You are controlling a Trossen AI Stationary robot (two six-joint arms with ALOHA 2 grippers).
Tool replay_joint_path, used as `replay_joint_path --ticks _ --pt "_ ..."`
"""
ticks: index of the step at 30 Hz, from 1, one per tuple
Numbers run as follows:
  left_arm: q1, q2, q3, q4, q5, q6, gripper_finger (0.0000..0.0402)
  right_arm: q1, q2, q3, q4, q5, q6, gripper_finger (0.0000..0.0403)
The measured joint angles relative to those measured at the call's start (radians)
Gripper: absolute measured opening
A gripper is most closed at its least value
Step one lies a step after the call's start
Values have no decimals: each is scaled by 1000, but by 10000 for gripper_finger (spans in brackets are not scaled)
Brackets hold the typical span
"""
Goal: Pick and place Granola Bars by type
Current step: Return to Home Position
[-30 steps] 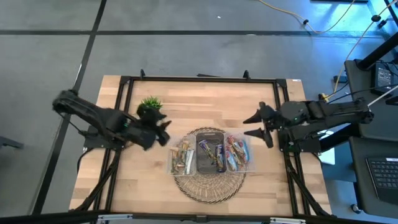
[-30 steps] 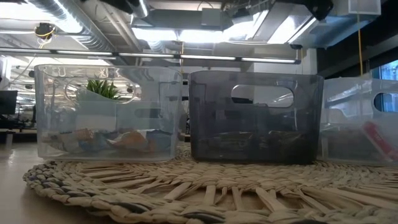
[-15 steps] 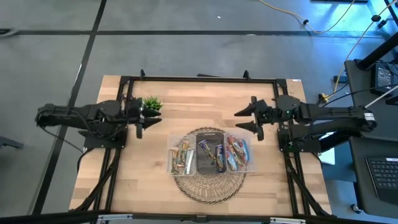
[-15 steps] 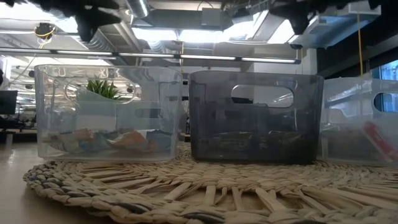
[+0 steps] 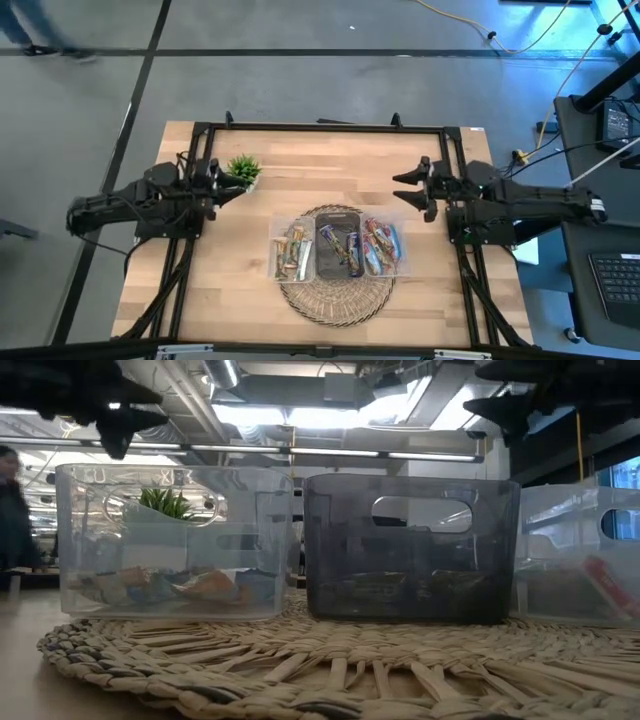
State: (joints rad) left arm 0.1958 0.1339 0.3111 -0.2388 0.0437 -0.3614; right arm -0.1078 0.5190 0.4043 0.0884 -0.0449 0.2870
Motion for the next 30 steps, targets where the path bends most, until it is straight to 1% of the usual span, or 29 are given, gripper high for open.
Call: replay_joint_path --ticks 5,7,10,15,21,23,25,30 --pt "32 -105 -84 -1 0 -23 145 0 -109 -67 8 49 13 239" --pt "41 -134 -111 0 0 -36 145 0 -151 -92 5 52 21 239" --pt "51 -133 -135 0 1 -40 145 0 -208 -124 7 52 25 239" --pt "73 -133 -186 58 4 -52 144 0 -299 -165 2 65 21 239" --pt "102 -134 -270 192 51 -71 146 0 -396 -211 -18 78 22 239" --pt "114 -134 -290 235 49 -81 145 0 -424 -231 -17 78 21 239" --pt "127 -131 -303 272 56 -80 144 0 -447 -251 -20 78 21 239" --pt "155 -130 -303 272 57 -80 145 0 -505 -306 -11 110 21 239"
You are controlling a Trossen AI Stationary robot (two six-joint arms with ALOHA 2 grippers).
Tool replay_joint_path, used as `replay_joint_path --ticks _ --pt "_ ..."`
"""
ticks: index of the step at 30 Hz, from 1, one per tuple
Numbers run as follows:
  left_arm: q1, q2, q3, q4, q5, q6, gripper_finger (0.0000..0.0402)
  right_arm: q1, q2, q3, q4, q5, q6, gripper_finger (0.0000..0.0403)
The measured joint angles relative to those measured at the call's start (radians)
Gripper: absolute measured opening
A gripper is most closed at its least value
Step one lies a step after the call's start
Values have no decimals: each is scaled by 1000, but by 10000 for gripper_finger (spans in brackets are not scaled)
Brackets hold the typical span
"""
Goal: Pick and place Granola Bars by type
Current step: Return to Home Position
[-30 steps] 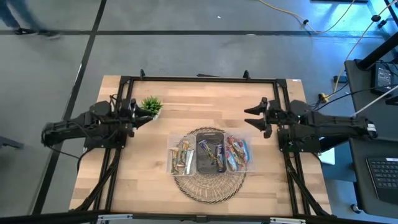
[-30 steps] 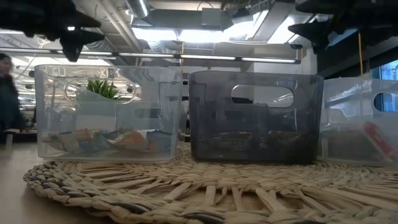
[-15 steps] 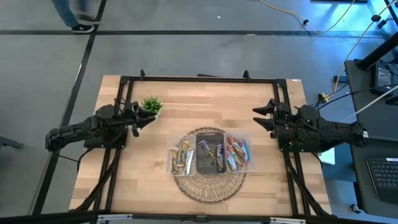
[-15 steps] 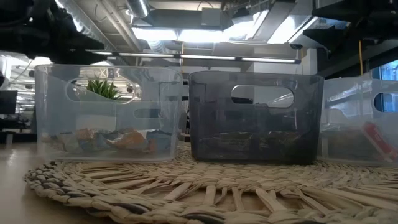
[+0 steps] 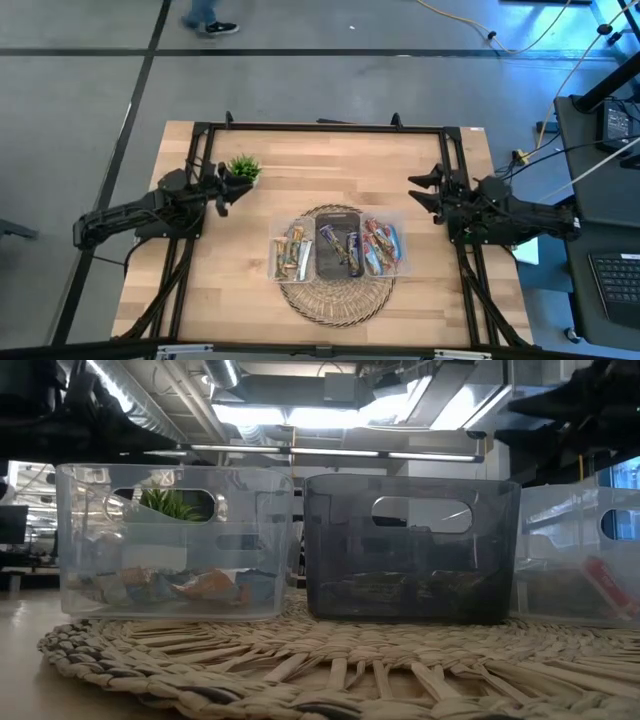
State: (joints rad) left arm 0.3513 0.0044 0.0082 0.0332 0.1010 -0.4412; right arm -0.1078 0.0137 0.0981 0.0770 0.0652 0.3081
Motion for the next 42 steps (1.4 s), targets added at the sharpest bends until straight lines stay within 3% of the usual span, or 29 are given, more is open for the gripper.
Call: replay_joint_path --ticks 9,18,42 --pt "13 0 0 -3 -13 9 145 0 -13 -91 61 50 -6 239" --pt "13 0 0 -6 -25 104 145 0 -12 -92 62 101 -52 239" --pt "13 0 0 -6 -25 122 148 0 -11 -91 -25 101 -79 239"
